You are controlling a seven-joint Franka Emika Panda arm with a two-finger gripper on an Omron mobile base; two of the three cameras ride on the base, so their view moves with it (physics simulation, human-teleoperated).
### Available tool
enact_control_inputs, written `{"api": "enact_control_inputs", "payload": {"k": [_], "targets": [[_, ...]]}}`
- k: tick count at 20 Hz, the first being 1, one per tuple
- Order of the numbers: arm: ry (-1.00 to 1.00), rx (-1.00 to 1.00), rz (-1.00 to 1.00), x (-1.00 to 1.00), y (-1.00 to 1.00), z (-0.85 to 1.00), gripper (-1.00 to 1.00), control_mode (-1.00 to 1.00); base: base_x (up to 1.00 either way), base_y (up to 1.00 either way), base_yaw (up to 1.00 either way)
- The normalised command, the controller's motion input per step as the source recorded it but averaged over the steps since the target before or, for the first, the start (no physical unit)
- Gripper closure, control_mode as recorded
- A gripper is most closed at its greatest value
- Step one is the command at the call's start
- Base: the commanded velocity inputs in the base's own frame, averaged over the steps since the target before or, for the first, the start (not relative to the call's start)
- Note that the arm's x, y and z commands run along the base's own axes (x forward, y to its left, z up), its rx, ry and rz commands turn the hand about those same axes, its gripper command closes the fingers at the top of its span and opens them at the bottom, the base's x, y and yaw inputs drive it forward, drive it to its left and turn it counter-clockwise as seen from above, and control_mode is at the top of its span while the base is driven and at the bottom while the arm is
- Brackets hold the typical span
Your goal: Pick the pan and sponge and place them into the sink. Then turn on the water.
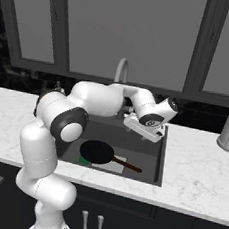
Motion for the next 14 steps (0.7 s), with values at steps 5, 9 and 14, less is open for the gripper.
{"api": "enact_control_inputs", "payload": {"k": [5,9,14], "targets": [[0.04,0.04,-0.07,0.05,0.00,0.00,-1.00,-1.00,0.00,0.00,0.00],[0.01,0.01,-0.11,0.02,0.00,0.00,-1.00,-1.00,0.00,0.00,0.00],[0.00,0.00,-0.16,0.00,0.03,0.00,-1.00,-1.00,0.00,0.00,0.00]]}}
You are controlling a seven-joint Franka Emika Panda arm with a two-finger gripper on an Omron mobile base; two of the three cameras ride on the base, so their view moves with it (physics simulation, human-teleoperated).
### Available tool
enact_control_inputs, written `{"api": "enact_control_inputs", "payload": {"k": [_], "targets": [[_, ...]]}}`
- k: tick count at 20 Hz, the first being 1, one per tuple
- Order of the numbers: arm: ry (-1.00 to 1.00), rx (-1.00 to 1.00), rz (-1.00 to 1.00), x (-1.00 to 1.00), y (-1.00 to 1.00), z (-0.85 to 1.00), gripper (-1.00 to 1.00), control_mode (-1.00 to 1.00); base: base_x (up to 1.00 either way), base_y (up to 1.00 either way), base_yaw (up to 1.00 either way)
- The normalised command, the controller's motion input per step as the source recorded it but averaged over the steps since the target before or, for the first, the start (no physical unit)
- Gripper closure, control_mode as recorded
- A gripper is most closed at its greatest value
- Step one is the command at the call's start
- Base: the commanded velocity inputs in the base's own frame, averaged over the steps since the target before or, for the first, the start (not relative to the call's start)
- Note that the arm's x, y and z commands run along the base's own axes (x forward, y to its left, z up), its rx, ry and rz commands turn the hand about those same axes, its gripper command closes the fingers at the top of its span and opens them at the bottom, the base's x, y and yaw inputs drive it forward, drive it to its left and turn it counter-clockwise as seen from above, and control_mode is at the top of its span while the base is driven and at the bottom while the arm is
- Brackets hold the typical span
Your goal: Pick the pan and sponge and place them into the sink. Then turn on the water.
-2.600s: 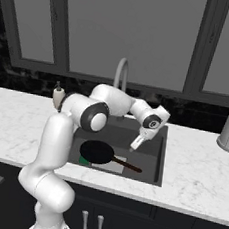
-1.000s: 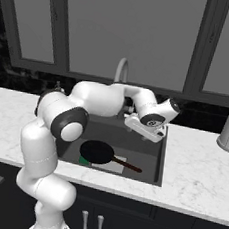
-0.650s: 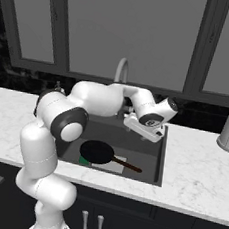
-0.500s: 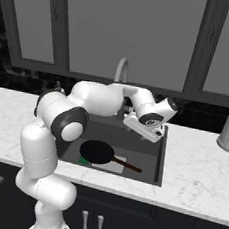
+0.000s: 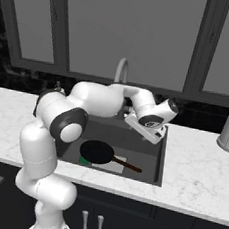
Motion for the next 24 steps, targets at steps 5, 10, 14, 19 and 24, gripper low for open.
{"api": "enact_control_inputs", "payload": {"k": [5,10,14,19,24], "targets": [[0.05,0.00,-0.16,0.02,0.00,0.00,-1.00,-1.00,0.00,0.00,0.00],[0.00,0.01,0.00,0.03,0.00,0.00,-1.00,-1.00,0.00,0.00,0.00],[-0.12,0.11,0.00,0.17,0.03,0.00,-1.00,-1.00,0.00,0.00,0.00],[-0.20,0.11,0.00,0.25,0.10,0.00,-1.00,-1.00,0.00,0.00,0.00],[-0.16,0.10,0.00,0.33,0.01,0.00,-1.00,-1.00,0.00,0.00,0.00]]}}
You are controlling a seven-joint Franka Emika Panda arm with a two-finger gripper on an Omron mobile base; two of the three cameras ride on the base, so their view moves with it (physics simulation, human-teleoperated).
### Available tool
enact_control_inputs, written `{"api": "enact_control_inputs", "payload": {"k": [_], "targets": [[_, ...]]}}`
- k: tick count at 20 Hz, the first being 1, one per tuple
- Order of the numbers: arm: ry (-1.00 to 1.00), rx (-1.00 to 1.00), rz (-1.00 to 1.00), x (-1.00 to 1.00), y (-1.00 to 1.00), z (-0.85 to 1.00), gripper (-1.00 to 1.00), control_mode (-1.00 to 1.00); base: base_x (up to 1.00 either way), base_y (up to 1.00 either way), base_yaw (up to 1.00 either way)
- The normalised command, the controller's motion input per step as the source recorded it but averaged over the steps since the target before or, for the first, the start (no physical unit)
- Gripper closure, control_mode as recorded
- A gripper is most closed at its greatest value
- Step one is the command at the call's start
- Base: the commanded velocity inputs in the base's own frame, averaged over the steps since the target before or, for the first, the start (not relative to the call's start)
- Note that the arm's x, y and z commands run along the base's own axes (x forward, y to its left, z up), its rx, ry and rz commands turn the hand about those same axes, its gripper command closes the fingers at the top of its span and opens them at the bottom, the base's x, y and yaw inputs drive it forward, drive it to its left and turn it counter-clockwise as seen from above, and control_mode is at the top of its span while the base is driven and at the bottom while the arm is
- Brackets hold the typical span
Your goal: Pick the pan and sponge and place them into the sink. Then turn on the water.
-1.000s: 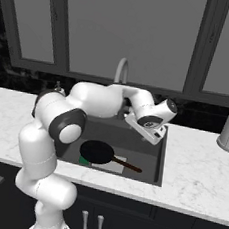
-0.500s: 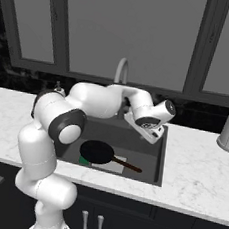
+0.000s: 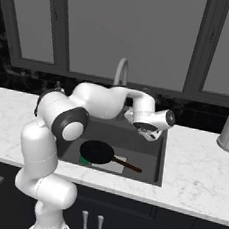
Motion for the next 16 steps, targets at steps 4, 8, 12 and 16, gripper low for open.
{"api": "enact_control_inputs", "payload": {"k": [4,8,12,16], "targets": [[-0.09,0.06,0.00,0.40,0.03,0.00,-1.00,-1.00,0.00,0.00,0.00],[-0.13,0.05,0.00,0.35,0.15,0.00,-1.00,-1.00,0.00,0.00,0.00],[-0.13,0.07,0.00,0.36,0.11,0.00,-1.00,-1.00,0.00,0.00,0.00],[-0.05,0.04,0.00,0.36,0.12,0.00,-1.00,-1.00,0.00,0.00,0.00]]}}
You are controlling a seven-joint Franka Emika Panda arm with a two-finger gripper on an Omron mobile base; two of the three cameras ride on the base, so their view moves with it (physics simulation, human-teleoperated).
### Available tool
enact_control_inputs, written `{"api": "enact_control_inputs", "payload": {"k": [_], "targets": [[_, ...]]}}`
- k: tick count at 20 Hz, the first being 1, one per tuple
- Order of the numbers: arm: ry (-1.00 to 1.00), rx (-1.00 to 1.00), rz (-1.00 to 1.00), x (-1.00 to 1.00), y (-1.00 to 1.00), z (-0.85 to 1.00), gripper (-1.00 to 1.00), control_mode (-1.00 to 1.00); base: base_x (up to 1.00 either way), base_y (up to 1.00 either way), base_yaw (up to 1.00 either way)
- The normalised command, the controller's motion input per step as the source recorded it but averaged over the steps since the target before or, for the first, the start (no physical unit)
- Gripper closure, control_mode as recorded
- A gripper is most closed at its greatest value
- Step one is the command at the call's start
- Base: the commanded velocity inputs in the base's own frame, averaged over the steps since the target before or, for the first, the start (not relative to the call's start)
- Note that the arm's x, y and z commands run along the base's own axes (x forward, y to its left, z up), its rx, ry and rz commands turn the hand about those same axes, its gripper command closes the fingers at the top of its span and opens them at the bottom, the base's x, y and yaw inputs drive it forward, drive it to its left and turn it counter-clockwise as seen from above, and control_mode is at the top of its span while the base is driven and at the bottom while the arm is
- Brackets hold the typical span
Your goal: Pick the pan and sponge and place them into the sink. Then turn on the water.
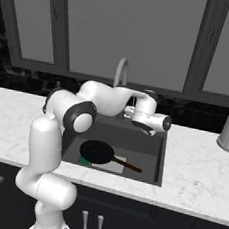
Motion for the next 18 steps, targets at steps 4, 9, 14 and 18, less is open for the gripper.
{"api": "enact_control_inputs", "payload": {"k": [4,9,14,18], "targets": [[0.00,0.04,0.00,0.31,0.16,0.00,-1.00,-1.00,0.00,0.00,0.00],[0.00,0.02,0.00,0.39,0.18,0.00,-1.00,-1.00,0.00,0.00,0.00],[0.00,0.00,0.00,0.59,0.07,-0.10,-1.00,-1.00,0.00,0.00,0.00],[0.00,0.00,0.00,0.68,0.00,-0.20,-1.00,-1.00,0.00,0.00,0.00]]}}
